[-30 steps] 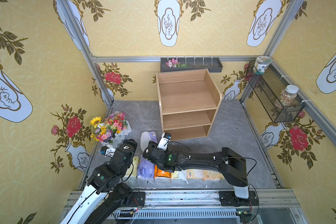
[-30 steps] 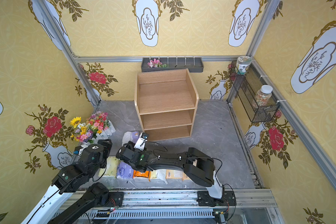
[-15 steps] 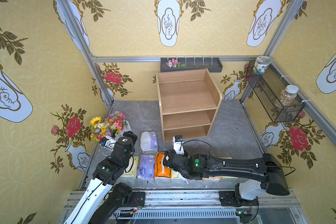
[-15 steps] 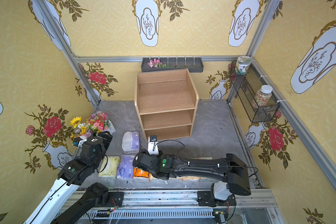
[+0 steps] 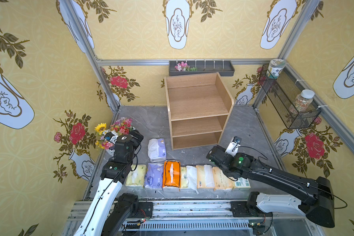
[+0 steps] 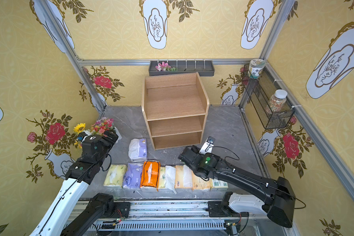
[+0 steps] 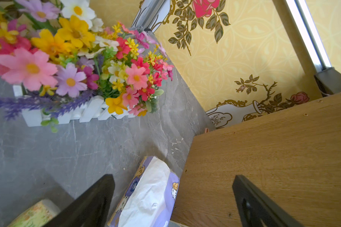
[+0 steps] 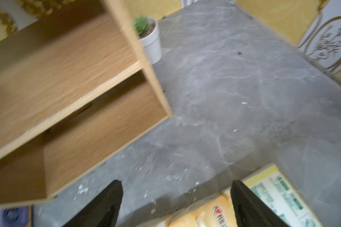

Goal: Remove the tissue boxes from the shelf
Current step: Reset both arms

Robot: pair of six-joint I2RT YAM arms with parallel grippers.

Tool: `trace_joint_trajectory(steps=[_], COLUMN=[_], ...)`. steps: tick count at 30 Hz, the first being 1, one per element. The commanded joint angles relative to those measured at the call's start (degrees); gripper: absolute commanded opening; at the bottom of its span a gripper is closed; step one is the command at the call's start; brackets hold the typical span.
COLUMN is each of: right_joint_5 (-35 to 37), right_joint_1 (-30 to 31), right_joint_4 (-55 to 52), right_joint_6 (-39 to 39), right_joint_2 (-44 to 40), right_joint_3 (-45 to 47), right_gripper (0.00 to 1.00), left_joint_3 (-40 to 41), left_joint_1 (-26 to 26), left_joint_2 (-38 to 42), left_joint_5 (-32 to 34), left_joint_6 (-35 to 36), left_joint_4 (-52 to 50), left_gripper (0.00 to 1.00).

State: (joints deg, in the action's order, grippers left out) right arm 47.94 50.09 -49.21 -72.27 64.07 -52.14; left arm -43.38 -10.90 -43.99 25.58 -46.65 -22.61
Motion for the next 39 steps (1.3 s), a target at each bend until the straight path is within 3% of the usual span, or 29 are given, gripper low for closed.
trace_joint_trajectory(steps=[1,6,11,17,22,24,29,34,37,39], right_joint_5=[-3.03,-11.81,-16.27,-17.18,-19.38,-20.28,-23.17,-27.68,-31.38,-33.98], right_joint_1=[-9.32,-29.44,-39.06,-43.24,-43.81,-43.93,-43.97,-44.4,-46.6,-46.83], right_joint_4=[6.13,19.04,30.3,42.1,62.36,70.77,85.63,91.85,105.43,107.19], right_joint_6=[14.31,31.04,45.66,53.41,57.87,58.71,63.65,67.91,68.59,69.21], right_joint_2=[-4.36,-9.45,-5.76,-2.1,-2.45,-1.58,2.05,4.76,12.86,17.48], right_joint_3=[1.97,5.9,9.83,16.56,28.43,32.5,39.14,40.34,43.04,42.05], right_gripper=[0.92,0.95,0.99,1.0,1.0,1.0,1.0,0.98,0.97,0.97], left_joint_3=[1.37,5.08,10.17,14.94,24.68,28.07,32.77,34.92,35.57,36.09], left_joint_1=[0.21,1.51,3.75,7.89,8.95,9.13,10.55,10.9,13.09,13.86], left_joint_2=[-1.07,-3.91,-6.4,-9.79,-9.99,-10.02,-14.63,-20.58,-22.71,-24.59], left_joint_5=[0.32,3.26,3.31,-2.8,-0.94,-3.06,-6.25,-6.8,-11.71,-13.76], left_joint_6=[7.96,16.6,22.81,32.34,39.44,41.58,40.75,41.29,42.04,42.2], left_joint_4=[7.16,17.69,29.99,37.59,50.34,55.59,63.8,72.2,75.24,77.86], left_gripper=[1.0,1.0,1.0,1.0,1.0,1.0,1.0,1.0,1.0,1.0])
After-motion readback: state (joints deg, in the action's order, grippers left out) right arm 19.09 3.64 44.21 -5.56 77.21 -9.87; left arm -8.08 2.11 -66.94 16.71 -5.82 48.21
